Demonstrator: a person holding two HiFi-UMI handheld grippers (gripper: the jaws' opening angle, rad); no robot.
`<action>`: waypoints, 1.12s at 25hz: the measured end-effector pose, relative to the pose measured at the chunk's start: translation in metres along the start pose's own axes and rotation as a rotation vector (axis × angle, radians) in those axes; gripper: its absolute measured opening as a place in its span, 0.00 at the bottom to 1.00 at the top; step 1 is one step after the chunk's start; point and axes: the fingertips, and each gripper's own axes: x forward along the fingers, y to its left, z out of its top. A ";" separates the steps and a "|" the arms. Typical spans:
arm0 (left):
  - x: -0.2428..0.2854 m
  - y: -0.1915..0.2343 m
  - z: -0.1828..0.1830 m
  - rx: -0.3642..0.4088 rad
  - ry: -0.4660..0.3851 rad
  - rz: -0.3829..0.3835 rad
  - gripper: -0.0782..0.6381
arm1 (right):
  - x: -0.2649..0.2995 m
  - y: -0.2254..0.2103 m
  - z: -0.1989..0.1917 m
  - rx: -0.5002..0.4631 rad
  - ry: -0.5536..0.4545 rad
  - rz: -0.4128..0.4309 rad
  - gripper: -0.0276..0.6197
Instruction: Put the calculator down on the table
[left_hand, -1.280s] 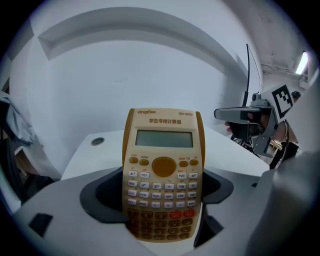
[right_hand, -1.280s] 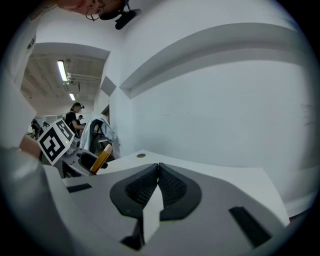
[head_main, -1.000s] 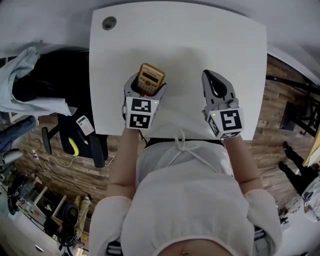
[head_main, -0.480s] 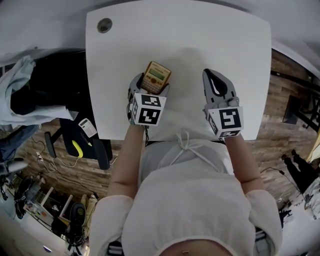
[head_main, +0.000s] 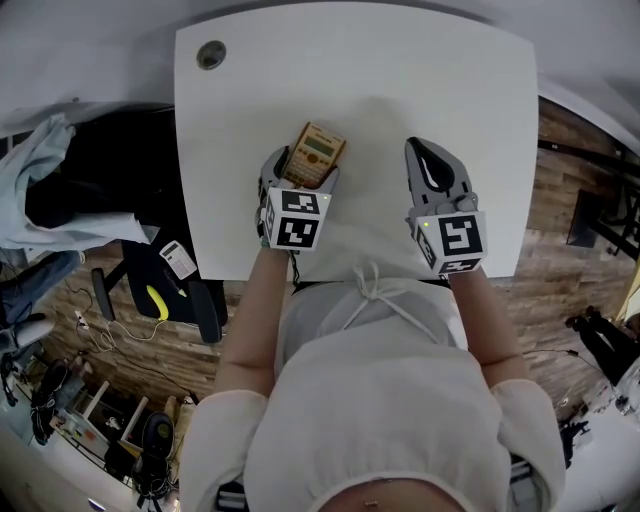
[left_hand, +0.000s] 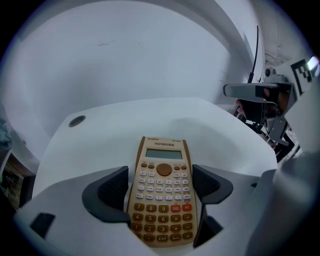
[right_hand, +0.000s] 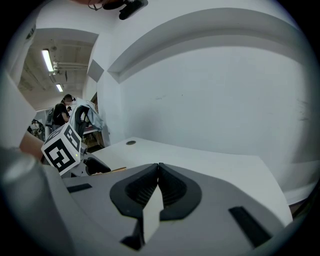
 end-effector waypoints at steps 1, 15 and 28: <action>-0.002 -0.001 0.002 0.002 -0.013 -0.007 0.69 | -0.003 0.000 0.002 -0.001 -0.006 -0.003 0.05; -0.153 -0.035 0.108 0.103 -0.511 0.062 0.38 | -0.081 0.004 0.056 0.001 -0.176 -0.005 0.05; -0.277 -0.081 0.172 0.191 -0.833 0.046 0.14 | -0.165 -0.003 0.128 -0.078 -0.381 0.032 0.05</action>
